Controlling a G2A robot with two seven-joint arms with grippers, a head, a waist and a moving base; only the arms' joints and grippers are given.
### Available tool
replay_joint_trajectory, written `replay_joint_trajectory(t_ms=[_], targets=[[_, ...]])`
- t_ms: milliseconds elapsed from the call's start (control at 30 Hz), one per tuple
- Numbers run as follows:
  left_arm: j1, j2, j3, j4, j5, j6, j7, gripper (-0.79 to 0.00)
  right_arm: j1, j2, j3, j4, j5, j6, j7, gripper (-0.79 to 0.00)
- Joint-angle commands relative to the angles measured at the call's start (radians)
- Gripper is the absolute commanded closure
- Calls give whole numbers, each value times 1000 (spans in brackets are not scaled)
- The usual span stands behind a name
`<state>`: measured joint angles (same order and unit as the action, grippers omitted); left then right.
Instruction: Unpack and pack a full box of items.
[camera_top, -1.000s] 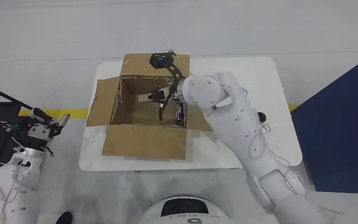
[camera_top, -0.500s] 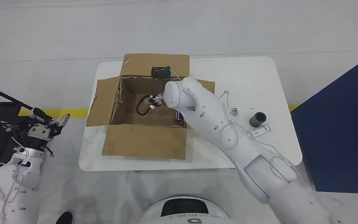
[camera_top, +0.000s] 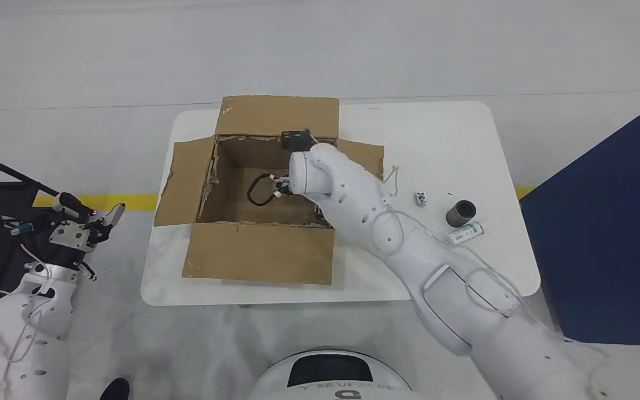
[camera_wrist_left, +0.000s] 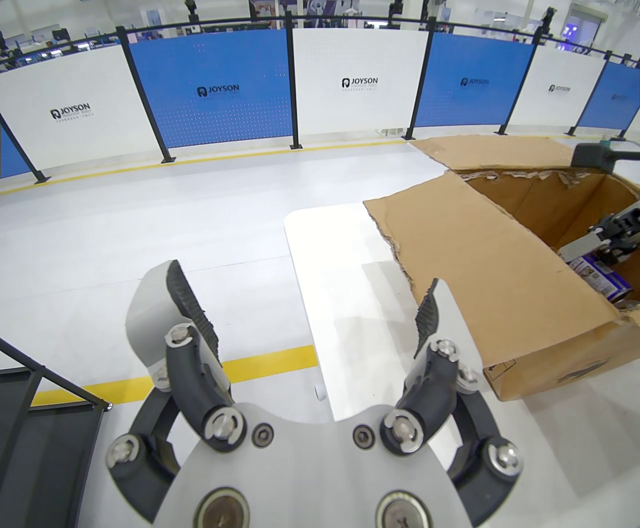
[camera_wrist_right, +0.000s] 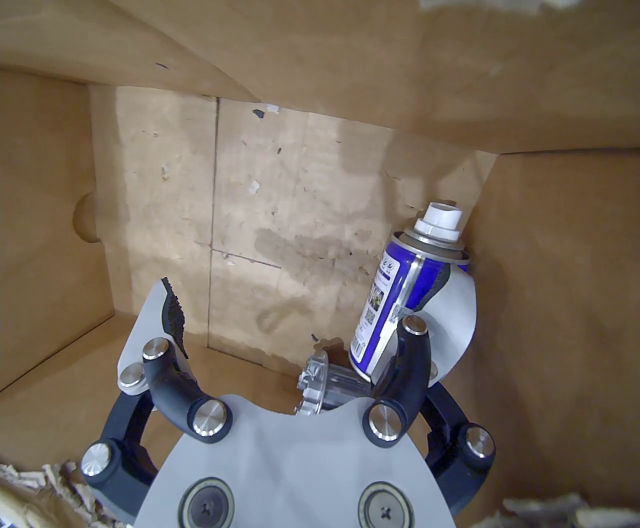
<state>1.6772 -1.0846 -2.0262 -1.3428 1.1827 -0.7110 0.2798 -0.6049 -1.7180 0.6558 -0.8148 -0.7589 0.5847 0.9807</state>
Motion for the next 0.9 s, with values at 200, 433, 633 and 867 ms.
replay_joint_trajectory(t_ms=[200,433,633,867], targets=[[0,0,0,0,0,0,0,-785,24,-42,-15,59,75,-162,-53,-785],[0,0,0,0,0,0,0,-785,17,-33,20,64,48,-115,-100,-785],[0,0,0,0,0,0,0,-785,19,-36,22,117,31,-101,-73,-785],[0,0,0,0,0,0,0,-785,53,-71,-2,223,49,-127,-65,-785]])
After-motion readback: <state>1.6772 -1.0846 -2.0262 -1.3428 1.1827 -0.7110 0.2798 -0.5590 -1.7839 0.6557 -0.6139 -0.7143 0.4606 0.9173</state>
